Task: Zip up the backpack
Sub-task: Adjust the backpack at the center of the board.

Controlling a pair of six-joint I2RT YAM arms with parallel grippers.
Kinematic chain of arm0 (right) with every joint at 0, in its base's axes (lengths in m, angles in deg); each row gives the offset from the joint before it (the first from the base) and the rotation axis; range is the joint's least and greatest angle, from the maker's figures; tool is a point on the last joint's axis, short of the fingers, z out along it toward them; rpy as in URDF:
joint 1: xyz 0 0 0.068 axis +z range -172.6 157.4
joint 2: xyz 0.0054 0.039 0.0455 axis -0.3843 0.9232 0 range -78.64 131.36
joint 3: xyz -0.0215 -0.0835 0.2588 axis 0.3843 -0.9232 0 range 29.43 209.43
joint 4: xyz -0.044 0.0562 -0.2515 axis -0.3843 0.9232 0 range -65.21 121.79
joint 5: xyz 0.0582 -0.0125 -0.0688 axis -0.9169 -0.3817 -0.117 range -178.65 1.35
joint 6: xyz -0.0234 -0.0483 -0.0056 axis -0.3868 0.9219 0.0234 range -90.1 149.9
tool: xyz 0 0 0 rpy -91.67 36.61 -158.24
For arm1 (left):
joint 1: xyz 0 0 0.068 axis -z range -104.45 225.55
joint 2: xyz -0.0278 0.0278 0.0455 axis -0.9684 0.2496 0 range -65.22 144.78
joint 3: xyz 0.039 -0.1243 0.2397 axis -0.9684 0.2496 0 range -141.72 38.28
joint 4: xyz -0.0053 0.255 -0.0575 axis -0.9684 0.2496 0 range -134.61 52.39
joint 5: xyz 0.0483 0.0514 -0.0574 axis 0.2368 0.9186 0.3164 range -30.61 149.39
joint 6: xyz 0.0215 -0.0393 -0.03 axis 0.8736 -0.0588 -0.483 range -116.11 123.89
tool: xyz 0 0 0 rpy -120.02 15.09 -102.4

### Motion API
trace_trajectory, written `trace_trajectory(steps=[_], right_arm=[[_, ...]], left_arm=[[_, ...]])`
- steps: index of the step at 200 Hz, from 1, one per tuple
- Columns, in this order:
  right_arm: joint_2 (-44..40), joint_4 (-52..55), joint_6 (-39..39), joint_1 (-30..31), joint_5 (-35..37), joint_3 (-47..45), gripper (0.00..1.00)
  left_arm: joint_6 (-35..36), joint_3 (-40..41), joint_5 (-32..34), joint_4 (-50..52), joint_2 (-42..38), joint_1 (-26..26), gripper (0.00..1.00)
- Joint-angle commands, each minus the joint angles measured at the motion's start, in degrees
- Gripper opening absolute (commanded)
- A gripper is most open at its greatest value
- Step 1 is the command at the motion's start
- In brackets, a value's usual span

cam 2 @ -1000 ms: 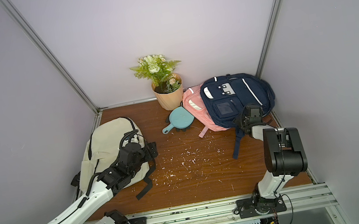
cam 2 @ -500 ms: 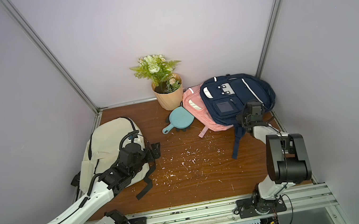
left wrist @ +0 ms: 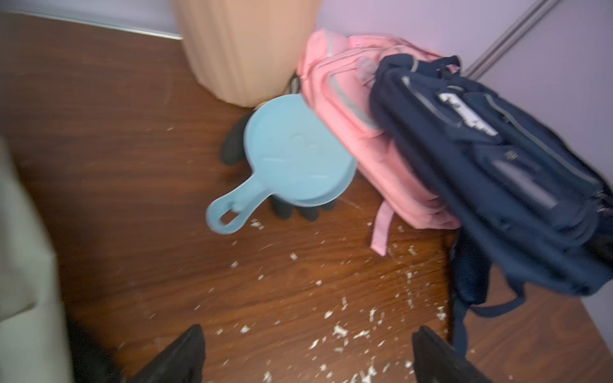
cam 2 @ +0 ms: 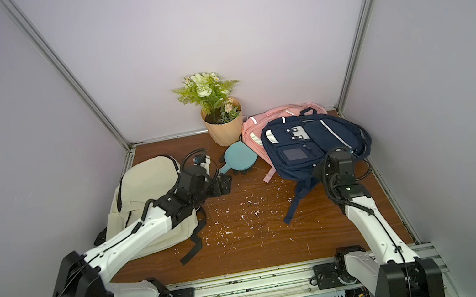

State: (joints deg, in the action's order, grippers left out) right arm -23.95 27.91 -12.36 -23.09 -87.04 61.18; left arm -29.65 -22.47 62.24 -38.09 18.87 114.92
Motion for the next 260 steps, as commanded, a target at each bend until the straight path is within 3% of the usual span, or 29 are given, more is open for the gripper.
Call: trace_trajectory(steps=[1, 60, 103, 129, 157, 184, 217, 260], right_arm=[[-3.3, 0.9, -0.5, 0.7, -4.9, -4.5, 0.0], [-6.6, -0.8, -2.5, 0.6, -5.1, -13.2, 0.0], [-7.2, -2.0, -1.8, 0.6, -8.7, -15.2, 0.0], [-8.2, -2.5, -1.3, 0.7, -10.9, -15.7, 0.0], [-10.0, -2.6, 0.2, 1.7, -13.5, -14.8, 0.0], [-12.9, -2.8, 0.3, 8.2, -12.1, -13.4, 0.0], [-13.3, -2.4, -1.0, 21.1, -4.6, -10.0, 0.0], [-4.6, -9.4, -3.2, 30.6, -1.0, -6.2, 0.0]], left_arm=[[-1.0, -7.1, -5.6, -0.1, 8.6, 1.2, 0.98], [-4.7, -29.2, -11.3, -0.5, 31.3, 6.1, 0.98], [-6.2, -39.4, -13.1, -0.4, 41.1, 8.7, 0.99], [-6.6, -45.7, -13.1, 3.8, 46.5, 9.3, 0.8], [-5.9, -49.8, -10.6, 8.6, 47.8, 9.9, 0.49], [-2.7, -55.0, -4.2, 15.6, 45.6, 10.4, 0.24], [0.0, -59.2, 4.7, 20.6, 42.5, 9.5, 0.19], [3.6, -69.0, 2.9, 24.2, 47.3, 3.2, 0.17]])
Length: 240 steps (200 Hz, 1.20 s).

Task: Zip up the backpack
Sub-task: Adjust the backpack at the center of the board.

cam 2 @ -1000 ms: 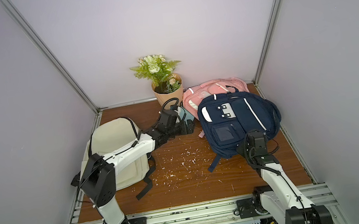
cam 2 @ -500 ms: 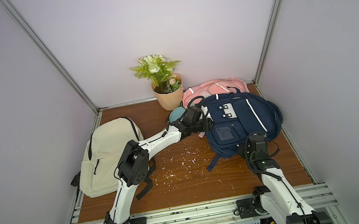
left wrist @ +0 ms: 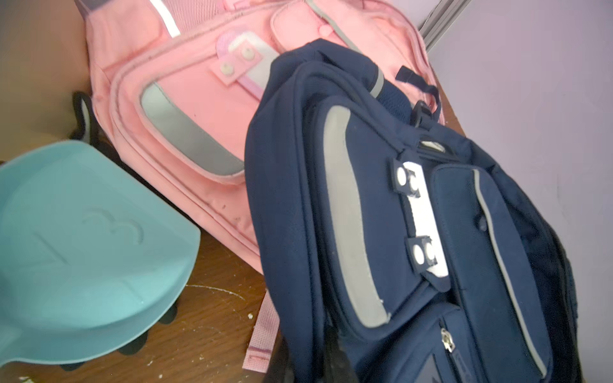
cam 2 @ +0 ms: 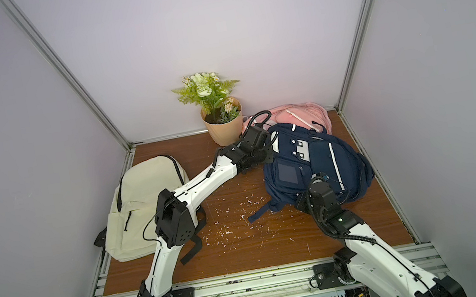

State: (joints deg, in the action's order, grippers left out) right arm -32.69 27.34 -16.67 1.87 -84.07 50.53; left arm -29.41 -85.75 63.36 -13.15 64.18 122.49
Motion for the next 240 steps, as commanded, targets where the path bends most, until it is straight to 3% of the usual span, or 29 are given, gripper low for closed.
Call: trace_trajectory(steps=[1, 20, 35, 47, 56, 69, 82, 112, 154, 189, 216, 240], right_arm=[[4.4, -9.0, 1.1, 5.8, -3.9, 4.6, 0.0], [10.5, -12.9, -0.1, 10.4, -2.3, 6.8, 0.0], [14.6, -15.0, -1.0, 13.7, -0.7, 8.6, 0.01], [17.1, -15.5, -1.6, 15.5, 0.3, 10.1, 0.13], [18.0, -14.8, -1.7, 16.4, 1.3, 11.0, 0.27], [17.7, -11.1, -1.9, 16.6, 3.8, 12.4, 0.48], [15.5, -5.5, -1.2, 16.6, 9.0, 13.6, 0.6], [8.6, 1.5, 3.9, 13.3, 17.1, 12.4, 0.74], [8.7, 7.1, 12.6, -6.8, 6.9, 13.3, 0.74], [10.8, 8.4, 15.3, -17.8, 8.4, 14.0, 0.77], [14.1, 5.6, 14.1, -24.9, 5.0, 11.3, 0.78], [19.2, 3.4, 13.4, -25.6, -1.1, 9.0, 0.76]], left_arm=[[3.4, -6.0, 1.8, -0.7, 2.2, -4.5, 0.17], [4.0, -8.7, 2.0, 0.2, 4.1, -7.1, 0.26], [4.1, -9.0, 2.1, 1.2, 4.2, -8.5, 0.5], [4.4, -8.9, 2.2, 3.2, 3.9, -9.0, 0.73], [5.1, -8.6, 2.5, 5.7, 3.2, -9.1, 0.87], [3.6, -2.9, 4.1, 6.9, -0.4, -9.0, 0.94], [0.2, 7.3, 7.4, 5.6, -6.7, -8.4, 1.0], [-4.7, 33.2, 9.6, -5.3, -22.0, -4.7, 0.97], [-12.4, 55.0, 3.0, -21.2, -30.2, -0.7, 0.97], [-14.5, 57.6, 1.8, -24.6, -27.5, 0.6, 0.98], [-14.3, 56.8, 1.0, -26.6, -24.1, 0.7, 1.0], [-13.2, 53.1, 2.6, -24.9, -21.0, 0.7, 0.88]])
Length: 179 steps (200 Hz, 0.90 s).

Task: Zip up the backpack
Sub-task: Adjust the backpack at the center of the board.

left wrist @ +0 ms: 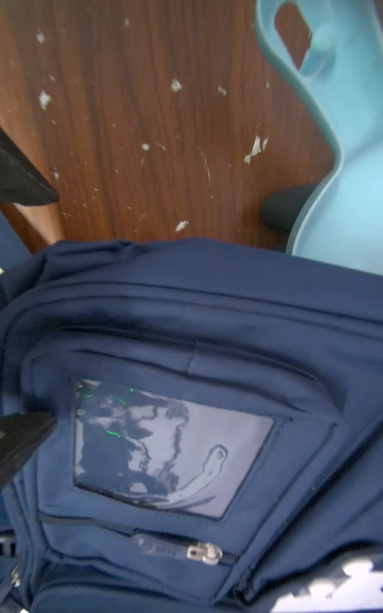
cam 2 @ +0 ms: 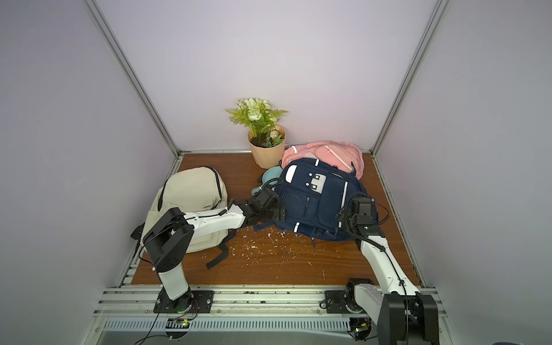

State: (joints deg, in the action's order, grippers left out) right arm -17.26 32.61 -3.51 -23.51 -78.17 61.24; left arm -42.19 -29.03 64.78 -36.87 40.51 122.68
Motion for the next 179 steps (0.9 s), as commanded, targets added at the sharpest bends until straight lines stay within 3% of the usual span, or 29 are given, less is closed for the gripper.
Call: trace_trajectory(steps=[1, 34, 71, 100, 144, 179], right_arm=[[3.9, -1.8, 0.3, -0.2, -7.2, -1.7, 0.75], [4.0, -4.8, -1.9, 0.2, -12.6, -6.4, 0.59], [-2.5, -2.3, -2.4, 0.9, -12.3, -9.8, 0.26], [-7.7, 0.7, -2.5, 1.1, -13.9, -11.5, 0.11], [-13.6, 1.7, -4.9, 4.0, -19.0, -13.3, 0.02], [-15.1, -0.9, -10.6, 15.2, -19.0, -12.7, 0.03]], left_arm=[[-0.4, -3.7, 1.3, -1.1, 2.8, 0.5, 0.87], [1.5, -10.4, 2.4, 2.0, 6.6, 0.5, 0.61], [3.3, -17.0, 2.8, 5.2, 9.4, 0.5, 0.29], [5.0, -25.2, 4.7, 9.9, 9.8, 1.2, 0.07], [8.2, -38.2, 14.5, 20.6, 9.0, 1.5, 0.0], [11.9, -43.7, 13.3, 24.1, 10.9, -3.7, 0.0]])
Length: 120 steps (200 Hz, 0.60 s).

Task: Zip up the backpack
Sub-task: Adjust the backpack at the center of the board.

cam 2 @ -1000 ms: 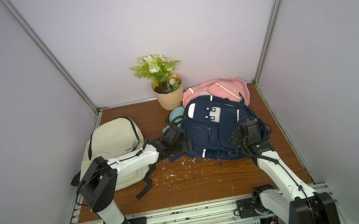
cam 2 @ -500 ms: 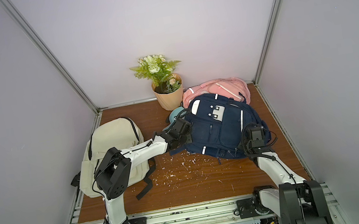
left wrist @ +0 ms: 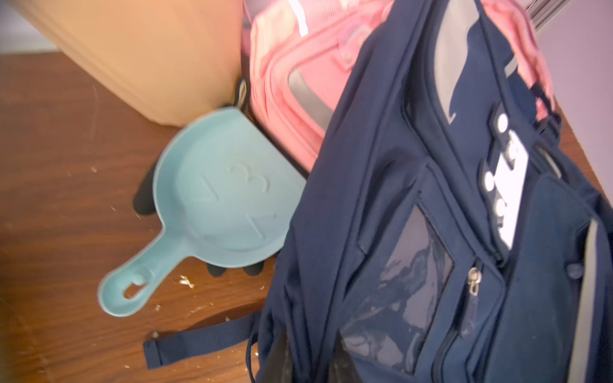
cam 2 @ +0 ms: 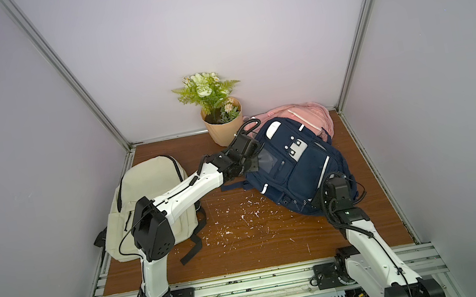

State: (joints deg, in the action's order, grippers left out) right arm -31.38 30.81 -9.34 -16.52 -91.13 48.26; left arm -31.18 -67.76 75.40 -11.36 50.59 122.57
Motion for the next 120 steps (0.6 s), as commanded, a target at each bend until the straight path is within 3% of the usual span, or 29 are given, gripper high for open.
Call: trace_trajectory(steps=[1, 33, 49, 61, 87, 104, 120], right_arm=[[-1.0, 0.9, -4.9, 8.7, -5.8, 0.3, 0.03], [1.2, -1.2, -9.6, 21.2, 0.1, 2.7, 0.07], [2.4, -2.5, -10.9, 23.9, 1.2, 2.8, 0.1], [3.1, -2.7, -11.1, 25.4, 1.9, 3.2, 0.14], [3.3, -0.7, -10.4, 27.2, 4.7, 4.4, 0.32], [2.5, 1.6, -9.2, 27.3, 6.8, 5.1, 0.38], [2.0, 2.6, -8.4, 27.3, 8.0, 5.4, 0.4]], left_arm=[[0.9, -5.1, 2.6, -1.3, 0.9, -3.8, 0.0], [4.3, -6.6, 2.7, -1.2, 4.6, -7.3, 0.0], [4.7, -6.8, 2.6, -1.0, 6.0, -7.6, 0.09], [4.1, -6.4, 2.7, -0.3, 6.6, -7.5, 0.23], [0.1, -3.3, 5.2, 2.9, 4.4, -7.5, 0.7], [-3.2, 2.3, 7.0, 3.2, -0.8, -6.2, 0.85], [-5.3, 7.2, 7.6, 2.9, -5.6, -2.9, 0.91]])
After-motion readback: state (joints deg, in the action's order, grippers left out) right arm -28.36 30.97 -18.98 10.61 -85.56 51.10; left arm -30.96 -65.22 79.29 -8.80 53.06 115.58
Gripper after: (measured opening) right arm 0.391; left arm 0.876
